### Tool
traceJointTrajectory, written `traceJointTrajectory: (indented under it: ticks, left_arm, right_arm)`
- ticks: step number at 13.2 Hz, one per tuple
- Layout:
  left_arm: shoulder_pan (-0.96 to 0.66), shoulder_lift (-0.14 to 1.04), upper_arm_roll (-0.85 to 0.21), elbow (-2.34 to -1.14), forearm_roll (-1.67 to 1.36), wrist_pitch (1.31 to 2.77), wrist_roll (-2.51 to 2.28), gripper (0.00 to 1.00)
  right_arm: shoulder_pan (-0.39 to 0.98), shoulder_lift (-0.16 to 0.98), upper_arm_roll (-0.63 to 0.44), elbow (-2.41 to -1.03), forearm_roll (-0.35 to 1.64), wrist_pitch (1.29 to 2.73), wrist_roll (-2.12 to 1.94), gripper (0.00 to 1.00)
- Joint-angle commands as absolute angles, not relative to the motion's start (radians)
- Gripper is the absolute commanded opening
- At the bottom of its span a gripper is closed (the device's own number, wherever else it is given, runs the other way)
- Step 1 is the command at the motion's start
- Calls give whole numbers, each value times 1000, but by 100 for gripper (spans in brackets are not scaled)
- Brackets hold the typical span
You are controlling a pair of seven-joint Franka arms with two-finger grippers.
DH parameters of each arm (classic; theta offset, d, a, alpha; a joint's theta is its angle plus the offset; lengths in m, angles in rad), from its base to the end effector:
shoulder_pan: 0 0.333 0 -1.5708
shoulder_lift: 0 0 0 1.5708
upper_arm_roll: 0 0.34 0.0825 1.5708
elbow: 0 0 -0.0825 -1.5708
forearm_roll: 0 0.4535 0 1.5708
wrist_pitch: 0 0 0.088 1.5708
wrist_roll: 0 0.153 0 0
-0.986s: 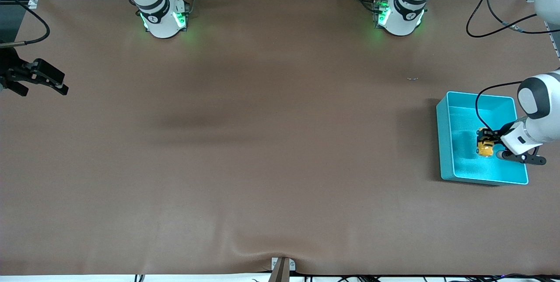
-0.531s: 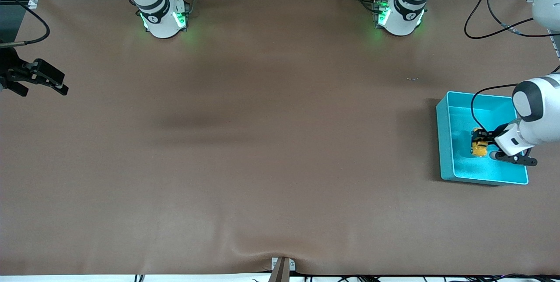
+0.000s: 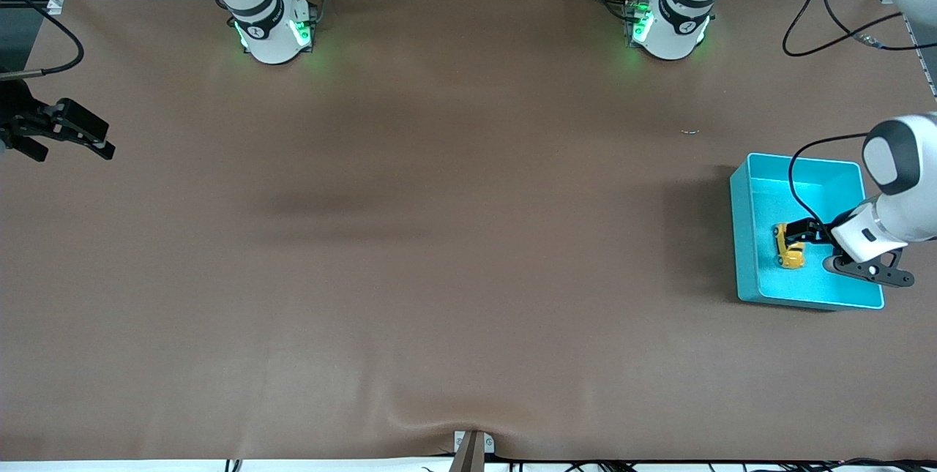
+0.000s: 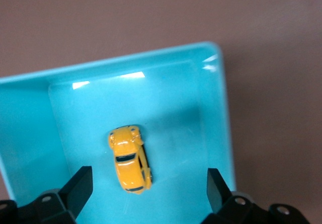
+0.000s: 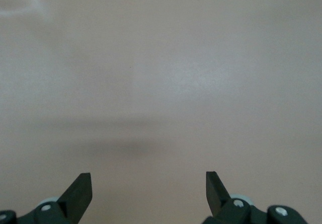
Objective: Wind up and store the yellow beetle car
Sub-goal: 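Open the left gripper and lift it away from the bin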
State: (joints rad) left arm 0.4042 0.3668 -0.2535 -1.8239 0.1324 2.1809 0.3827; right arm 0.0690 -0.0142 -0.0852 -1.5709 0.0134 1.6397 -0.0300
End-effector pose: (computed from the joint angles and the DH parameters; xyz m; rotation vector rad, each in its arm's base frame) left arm 0.6929 0.1218 0.2780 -3.0895 0.4534 0.0013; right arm 0.6303 -0.0086 0.6178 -3.1261 -0.0209 -0.1302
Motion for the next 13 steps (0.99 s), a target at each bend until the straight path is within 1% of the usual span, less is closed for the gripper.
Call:
traceJointTrajectory:
  ticks: [1,3,4,6,7,9,11,13]
  left_arm:
    - [403,237,-320,-1845,138,2067,289,100]
    - [396,142,-374,-1845,137,1969,201,100]
    - [347,93,-367,-1841,133,1900,175,100]
    - [217,7,-284,-1833,86,1781,125,100]
    - [149,-26,-223,-1832,56,1737,91,100]
    - [43,-76,-138,-1829,12,1685,29,100]
    - [-61,-83,-63,-1760,12,1614,-47,100]
    - [-110,-72,-41,-1677,12,1531,-83,100]
  right_arm:
    - [87,-21,-97,-1585,20,1661,-12,100]
    - [89,-21,-97,-1583,20,1664,-12,100]
    - [89,-21,-97,-1580,21,1669,-12,100]
    - [94,-20,-95,-1582,21,1683,-12,100]
    - [97,-20,-95,-1582,21,1689,-12,100]
    - [100,-14,-95,-1582,21,1698,-12,100]
    - [100,-14,-95,-1582,21,1709,-12,100]
    - [100,-14,-95,-1582,21,1710,-12,100]
